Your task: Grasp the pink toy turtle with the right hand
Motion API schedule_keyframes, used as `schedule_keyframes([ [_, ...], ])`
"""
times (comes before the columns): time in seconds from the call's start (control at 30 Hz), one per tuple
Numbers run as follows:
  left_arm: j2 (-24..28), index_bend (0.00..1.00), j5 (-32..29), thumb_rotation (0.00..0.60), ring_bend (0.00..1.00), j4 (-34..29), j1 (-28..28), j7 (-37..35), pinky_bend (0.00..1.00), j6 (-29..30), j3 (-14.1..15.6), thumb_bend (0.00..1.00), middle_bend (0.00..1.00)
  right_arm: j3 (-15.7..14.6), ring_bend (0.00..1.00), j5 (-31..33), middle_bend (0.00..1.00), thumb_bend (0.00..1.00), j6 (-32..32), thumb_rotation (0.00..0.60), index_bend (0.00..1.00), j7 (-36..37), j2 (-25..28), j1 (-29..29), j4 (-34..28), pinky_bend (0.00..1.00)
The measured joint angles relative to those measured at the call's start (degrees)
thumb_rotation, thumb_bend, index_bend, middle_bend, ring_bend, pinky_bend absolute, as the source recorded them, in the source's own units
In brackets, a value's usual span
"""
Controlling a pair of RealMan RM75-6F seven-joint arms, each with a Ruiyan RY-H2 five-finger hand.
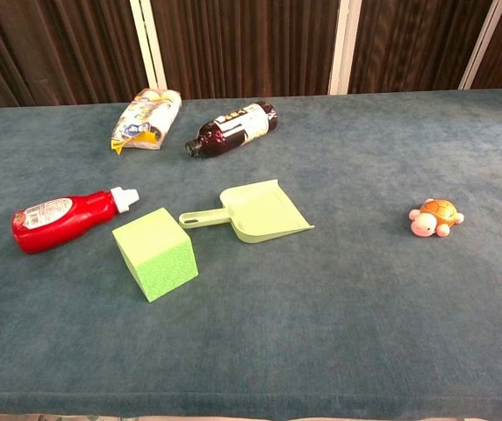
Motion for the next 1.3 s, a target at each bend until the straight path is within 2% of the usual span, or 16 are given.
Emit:
schedule_keyframes([
  [0.3, -0.4, 0.00, 0.5, 0.600, 0.08, 0.8, 0.0, -0.6, 0.32, 0.3, 0.2, 0.40, 0.04, -0.2, 0.01, 0.1, 0.07, 0.03, -1.7, 0.600, 0.03, 0.8, 0.1, 0.5, -0.5, 0.25],
  [0.4, -0.4, 0.00, 0.6, 0.600, 0.09, 1.2, -0.1, -1.4, 0.32, 0.3, 0.1, 0.40, 0.04, -0.1, 0.05, 0.0, 0.07, 0.03, -1.8, 0.600, 0.04, 0.6, -0.3, 0.7, -0.1, 0.25],
  [0.5, -0.4, 0.00, 0.5, 0.600, 0.10, 1.4, -0.3, -2.8, 0.32, -0.2, 0.4, 0.40, 0.04, 0.2, 0.12, -0.2, 0.08, 0.03, -1.0, 0.600, 0.10, 0.6, -1.2, 0.6, 0.5, 0.27],
  [0.53, -0.4, 0.00, 0.5, 0.600, 0.10, 1.6, -0.3, -3.2, 0.32, -0.4, 0.6, 0.40, 0.04, 0.3, 0.18, -0.3, 0.10, 0.03, -0.6, 0.600, 0.14, 0.7, -1.5, 0.6, 0.7, 0.30],
  [0.6, -0.6, 0.00, 0.4, 0.600, 0.10, 2.0, -0.2, -3.6, 0.33, -0.5, 0.7, 0.40, 0.04, 0.7, 0.35, -0.5, 0.13, 0.03, 0.5, 0.600, 0.22, 1.0, -2.7, 0.6, 1.7, 0.42],
  [0.67, -0.9, 0.00, 0.1, 0.600, 0.10, 2.5, -0.1, -4.2, 0.33, -0.5, 0.8, 0.40, 0.04, 1.2, 0.57, -0.4, 0.15, 0.03, 1.1, 0.600, 0.26, 1.2, -4.1, 0.8, 2.7, 0.62],
  [0.73, -1.2, 0.00, -0.2, 0.600, 0.10, 2.8, -0.1, -5.0, 0.33, -0.5, 0.7, 0.40, 0.04, 1.9, 0.68, -0.3, 0.18, 0.03, 1.0, 0.600, 0.30, 1.3, -5.8, 1.5, 3.6, 0.74],
  [0.77, -1.2, 0.00, -0.2, 0.600, 0.10, 3.0, 0.0, -5.3, 0.33, -0.5, 0.8, 0.40, 0.04, 2.0, 0.71, -0.3, 0.19, 0.03, 0.5, 0.600, 0.31, 1.4, -6.3, 2.0, 3.8, 0.77],
  [1.07, -1.2, 0.00, -0.9, 0.600, 0.10, 4.5, 1.6, -7.9, 0.33, 2.2, 0.6, 0.40, 0.06, 1.9, 0.78, -1.9, 0.22, 0.05, -10.8, 0.600, 0.36, 1.7, -9.5, 10.4, 3.7, 0.83],
  [1.3, -1.2, 0.01, -0.9, 0.600, 0.10, 5.1, 2.0, -8.5, 0.33, 2.9, 0.5, 0.40, 0.07, 2.2, 0.80, -2.2, 0.26, 0.06, -17.6, 0.600, 0.40, -3.5, -14.1, 16.2, 3.2, 0.85],
])
